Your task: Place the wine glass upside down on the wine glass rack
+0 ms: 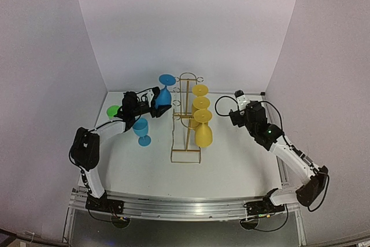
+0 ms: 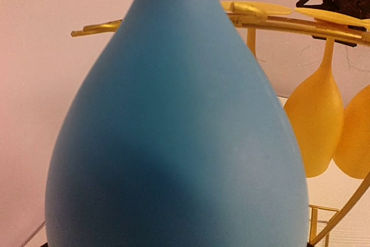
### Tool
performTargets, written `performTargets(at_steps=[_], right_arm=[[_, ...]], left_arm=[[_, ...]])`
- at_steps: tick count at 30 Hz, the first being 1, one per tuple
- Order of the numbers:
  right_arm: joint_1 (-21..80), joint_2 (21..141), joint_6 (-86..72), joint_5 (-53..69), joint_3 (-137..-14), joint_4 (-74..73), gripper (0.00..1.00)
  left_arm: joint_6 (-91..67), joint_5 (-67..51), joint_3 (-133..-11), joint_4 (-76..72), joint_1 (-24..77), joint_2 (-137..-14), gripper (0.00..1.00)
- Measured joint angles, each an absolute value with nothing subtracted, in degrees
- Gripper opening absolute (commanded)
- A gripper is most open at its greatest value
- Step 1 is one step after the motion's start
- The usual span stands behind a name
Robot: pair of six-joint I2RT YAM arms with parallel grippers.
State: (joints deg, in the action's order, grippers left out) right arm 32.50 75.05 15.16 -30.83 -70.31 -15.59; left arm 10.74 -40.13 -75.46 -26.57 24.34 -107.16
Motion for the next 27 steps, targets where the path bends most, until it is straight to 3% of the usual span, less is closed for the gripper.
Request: performTargets(at_steps=[27], right_arm=[[29.65, 75.31, 14.68, -26.94, -67.57, -14.13, 0.93]], left_arm=[[14.36, -40.69, -78.74, -29.45, 26.2, -114.37, 0.47]])
